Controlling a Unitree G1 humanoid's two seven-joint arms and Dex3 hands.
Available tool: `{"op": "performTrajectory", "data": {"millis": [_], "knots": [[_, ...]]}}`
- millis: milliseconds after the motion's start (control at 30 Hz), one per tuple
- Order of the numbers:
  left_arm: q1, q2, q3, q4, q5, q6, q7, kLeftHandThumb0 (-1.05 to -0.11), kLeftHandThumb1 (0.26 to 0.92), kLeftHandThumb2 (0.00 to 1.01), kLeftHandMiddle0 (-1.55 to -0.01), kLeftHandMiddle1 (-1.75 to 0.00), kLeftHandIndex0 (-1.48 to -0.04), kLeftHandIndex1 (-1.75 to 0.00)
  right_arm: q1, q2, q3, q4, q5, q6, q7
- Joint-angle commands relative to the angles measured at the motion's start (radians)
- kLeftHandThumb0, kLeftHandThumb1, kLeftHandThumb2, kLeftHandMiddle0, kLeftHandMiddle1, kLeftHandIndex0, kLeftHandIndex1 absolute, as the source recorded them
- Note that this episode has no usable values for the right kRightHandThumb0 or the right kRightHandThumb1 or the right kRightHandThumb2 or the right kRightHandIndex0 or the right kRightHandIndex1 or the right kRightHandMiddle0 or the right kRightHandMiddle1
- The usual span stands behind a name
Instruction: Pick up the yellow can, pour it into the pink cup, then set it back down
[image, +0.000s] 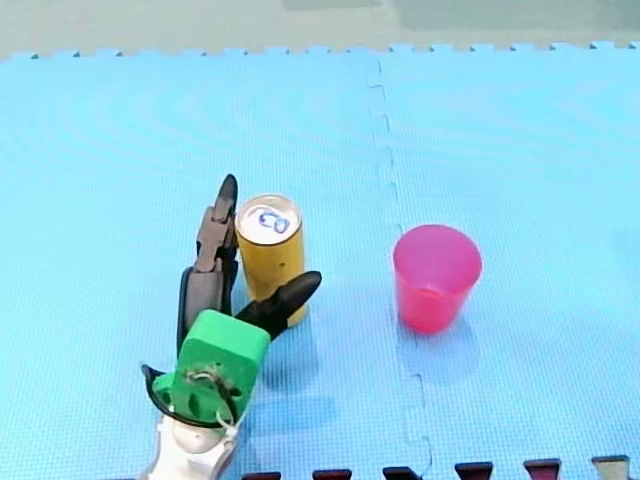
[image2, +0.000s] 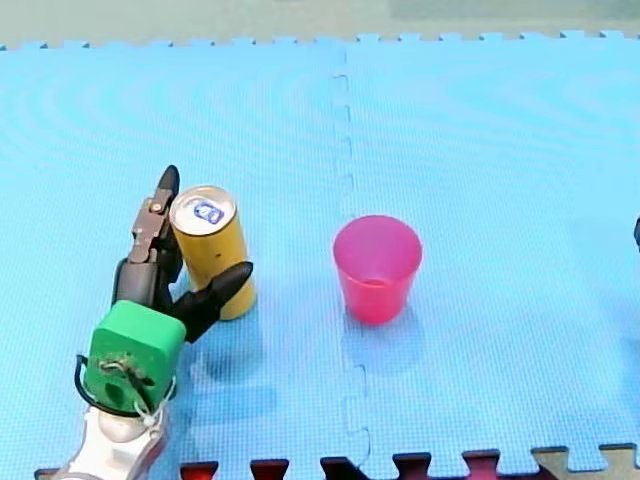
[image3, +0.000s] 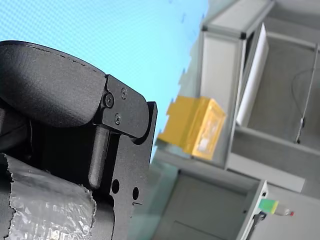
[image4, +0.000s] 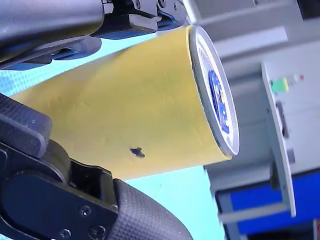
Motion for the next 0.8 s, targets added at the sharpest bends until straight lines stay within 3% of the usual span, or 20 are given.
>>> {"op": "performTrajectory", "data": {"millis": [0, 267, 533, 767], "knots": [[0.007, -0.007, 0.0, -0.006, 0.007, -0.008, 0.03, -1.048, 0.843, 0.0, -0.28, -0.01, -0.18, -0.01, -0.001, -0.007, -0.002, 0.0, 0.003, 0.003, 0.002], [0.012, -0.012, -0.016, -0.002, 0.044, -0.002, 0.112, -1.043, 0.832, 0.0, -0.29, -0.01, -0.18, 0.0, -0.007, -0.007, -0.003, 0.002, 0.005, 0.011, 0.006], [0.037, -0.012, -0.022, -0.006, 0.05, -0.021, 0.132, -1.032, 0.823, 0.0, -0.29, -0.01, -0.18, 0.0, -0.013, -0.012, -0.002, 0.002, 0.003, 0.023, 0.007], [0.033, -0.01, -0.02, 0.0, 0.047, -0.025, 0.132, -1.024, 0.819, 0.0, -0.3, 0.0, -0.19, 0.0, -0.019, -0.012, 0.0, 0.003, 0.001, 0.028, 0.005]]}}
